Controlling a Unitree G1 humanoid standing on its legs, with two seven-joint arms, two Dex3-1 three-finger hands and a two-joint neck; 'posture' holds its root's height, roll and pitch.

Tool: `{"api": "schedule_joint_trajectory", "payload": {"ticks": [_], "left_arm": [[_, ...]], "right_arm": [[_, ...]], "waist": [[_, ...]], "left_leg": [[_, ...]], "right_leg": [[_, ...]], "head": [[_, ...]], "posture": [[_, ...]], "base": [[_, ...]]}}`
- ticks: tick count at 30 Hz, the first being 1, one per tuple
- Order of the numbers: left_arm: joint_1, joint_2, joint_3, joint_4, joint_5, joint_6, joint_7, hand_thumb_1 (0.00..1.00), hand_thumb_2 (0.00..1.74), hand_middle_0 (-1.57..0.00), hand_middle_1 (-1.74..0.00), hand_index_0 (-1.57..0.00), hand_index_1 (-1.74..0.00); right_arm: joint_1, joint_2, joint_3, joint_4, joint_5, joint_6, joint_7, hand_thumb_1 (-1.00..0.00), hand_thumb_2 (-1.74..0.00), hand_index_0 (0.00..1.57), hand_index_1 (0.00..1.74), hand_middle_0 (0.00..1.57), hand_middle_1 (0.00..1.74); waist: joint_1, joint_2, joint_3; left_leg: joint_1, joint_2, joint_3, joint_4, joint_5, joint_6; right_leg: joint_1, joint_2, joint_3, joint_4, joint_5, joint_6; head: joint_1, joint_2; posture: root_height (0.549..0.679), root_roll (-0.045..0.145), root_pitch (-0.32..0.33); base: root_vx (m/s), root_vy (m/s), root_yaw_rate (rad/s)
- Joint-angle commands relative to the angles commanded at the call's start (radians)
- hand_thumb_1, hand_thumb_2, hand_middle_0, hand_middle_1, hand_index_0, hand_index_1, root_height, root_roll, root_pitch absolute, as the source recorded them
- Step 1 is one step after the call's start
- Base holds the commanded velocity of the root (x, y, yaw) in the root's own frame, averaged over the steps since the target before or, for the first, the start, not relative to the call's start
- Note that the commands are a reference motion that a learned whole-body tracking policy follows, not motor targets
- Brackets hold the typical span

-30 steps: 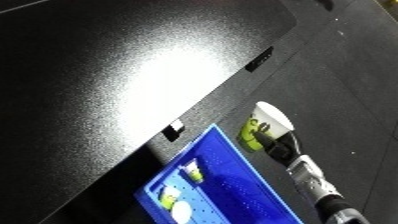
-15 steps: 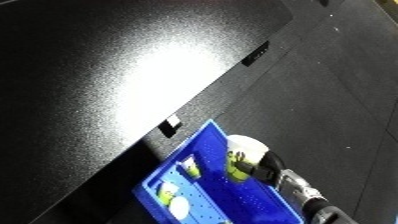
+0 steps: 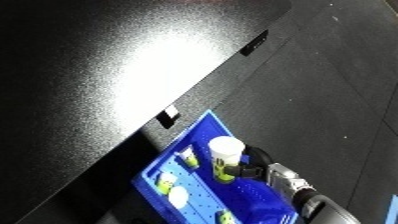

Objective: Pick up the object and place it into the box

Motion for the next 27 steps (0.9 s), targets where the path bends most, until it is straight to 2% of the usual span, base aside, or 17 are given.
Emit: {"api": "schedule_joint_trajectory", "payload": {"ticks": [6, 11, 14, 18, 21, 27], "left_arm": [[-0.003, 0.003, -0.003, 0.003, 0.000, 0.001, -0.001, 0.00, 0.00, 0.00, 0.00, 0.00, 0.00], [-0.004, 0.003, -0.007, 0.001, 0.003, 0.005, 0.000, 0.00, 0.00, 0.00, 0.00, 0.00, 0.00], [-0.005, 0.004, -0.011, 0.000, 0.009, 0.008, 0.002, 0.00, 0.00, 0.00, 0.00, 0.00, 0.00], [-0.011, 0.004, -0.019, -0.002, 0.020, 0.012, 0.004, 0.00, 0.00, 0.00, 0.00, 0.00, 0.00], [-0.017, 0.004, -0.028, -0.006, 0.029, 0.018, 0.007, 0.00, 0.00, 0.00, 0.00, 0.00, 0.00], [-0.036, 0.003, -0.046, -0.020, 0.062, 0.022, 0.017, 0.00, 0.00, 0.00, 0.00, 0.00, 0.00]], "right_arm": [[-0.003, 0.008, 0.021, 0.002, -0.024, -0.003, 0.000, 0.00, 0.00, 0.00, 0.00, 0.00, 0.00], [-0.002, 0.021, 0.032, 0.003, -0.019, 0.035, 0.037, 0.00, 0.00, 0.00, 0.00, 0.00, 0.00], [-0.003, 0.029, 0.044, 0.006, -0.036, 0.038, 0.060, 0.00, 0.00, 0.00, 0.00, 0.00, 0.00], [-0.013, 0.037, 0.075, 0.003, -0.097, 0.029, 0.067, 0.00, 0.00, 0.00, 0.00, 0.00, 0.00], [-0.022, 0.043, 0.099, -0.010, -0.114, 0.024, 0.060, 0.00, 0.00, 0.00, 0.00, 0.00, 0.00], [-0.053, 0.061, 0.147, -0.061, -0.161, 0.019, 0.014, 0.00, 0.00, 0.00, 0.00, 0.00, 0.00]], "waist": [[0.003, -0.001, -0.003], [0.008, -0.002, -0.004], [0.015, -0.004, -0.006], [0.029, -0.006, -0.010], [0.040, -0.007, -0.012], [0.062, -0.012, -0.010]], "left_leg": [[0.003, 0.000, 0.000, -0.011, 0.007, -0.0030], [0.003, -0.001, -0.002, -0.009, 0.006, -0.0029], [0.000, -0.002, -0.007, -0.006, 0.007, -0.0028], [-0.008, -0.004, -0.013, -0.004, 0.009, -0.0041], [-0.014, -0.005, -0.019, -0.001, 0.013, -0.0049], [-0.026, -0.008, -0.031, -0.002, 0.027, -0.0101]], "right_leg": [[0.005, -0.0002, -0.001, -0.013, 0.006, 0.0007], [0.009, -0.0018, -0.002, -0.010, 0.003, -0.0010], [0.008, -0.0039, -0.005, -0.006, 0.000, -0.0019], [0.007, -0.0095, -0.010, -0.001, -0.003, -0.0034], [0.005, -0.0158, -0.016, 0.005, -0.006, -0.0049], [0.001, -0.0312, -0.029, 0.005, -0.003, -0.0033]], "head": [[-0.017, -0.005], [-0.056, 0.020], [-0.097, 0.039], [-0.152, 0.057], [-0.229, 0.067], [-0.403, 0.084]], "posture": [[0.627, 0.044, 0.028], [0.626, 0.044, 0.024], [0.626, 0.044, 0.022], [0.625, 0.044, 0.021], [0.624, 0.044, 0.018], [0.624, 0.044, 0.020]], "base": [[0.004, -0.010, 0.014], [0.001, -0.014, 0.020], [-0.009, -0.029, 0.053], [-0.014, -0.042, 0.093], [-0.016, -0.052, 0.115], [-0.031, -0.059, 0.113]]}}
